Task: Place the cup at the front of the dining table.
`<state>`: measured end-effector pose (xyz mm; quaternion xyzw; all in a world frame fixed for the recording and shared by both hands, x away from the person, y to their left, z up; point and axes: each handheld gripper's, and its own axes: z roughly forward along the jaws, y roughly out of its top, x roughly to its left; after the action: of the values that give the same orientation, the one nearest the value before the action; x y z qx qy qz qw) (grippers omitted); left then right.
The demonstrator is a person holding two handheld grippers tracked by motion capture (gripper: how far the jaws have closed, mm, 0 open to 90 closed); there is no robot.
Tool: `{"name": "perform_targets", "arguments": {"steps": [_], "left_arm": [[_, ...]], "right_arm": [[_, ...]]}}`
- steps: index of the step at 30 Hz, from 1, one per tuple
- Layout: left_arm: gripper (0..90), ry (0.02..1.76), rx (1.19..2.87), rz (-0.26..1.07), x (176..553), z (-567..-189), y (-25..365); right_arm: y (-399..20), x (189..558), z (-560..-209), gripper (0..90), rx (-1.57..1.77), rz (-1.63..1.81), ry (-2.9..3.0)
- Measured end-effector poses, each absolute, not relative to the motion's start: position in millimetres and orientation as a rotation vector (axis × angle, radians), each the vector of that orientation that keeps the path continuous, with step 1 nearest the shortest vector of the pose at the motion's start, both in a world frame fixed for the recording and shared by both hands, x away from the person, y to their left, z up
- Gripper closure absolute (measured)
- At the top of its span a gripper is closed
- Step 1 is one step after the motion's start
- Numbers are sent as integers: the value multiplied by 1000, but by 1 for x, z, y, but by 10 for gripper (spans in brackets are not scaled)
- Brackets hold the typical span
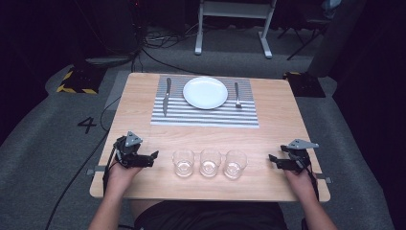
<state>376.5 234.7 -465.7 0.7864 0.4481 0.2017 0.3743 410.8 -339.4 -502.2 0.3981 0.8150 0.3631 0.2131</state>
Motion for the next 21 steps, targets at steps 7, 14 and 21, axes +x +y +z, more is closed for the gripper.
{"name": "perform_targets", "arguments": {"steps": [7, 14, 21], "left_arm": [[61, 1101, 1970, 605, 360, -440, 230], [72, 1077, 1854, 635, 348, -421, 228], [75, 1064, 1776, 699, 337, -409, 222]], "right_arm": [[-339, 411, -502, 283, 1106, 1008, 2263], [-339, 411, -502, 283, 1102, 1007, 2259], [-339, 411, -502, 283, 1097, 1006, 2260]]}}
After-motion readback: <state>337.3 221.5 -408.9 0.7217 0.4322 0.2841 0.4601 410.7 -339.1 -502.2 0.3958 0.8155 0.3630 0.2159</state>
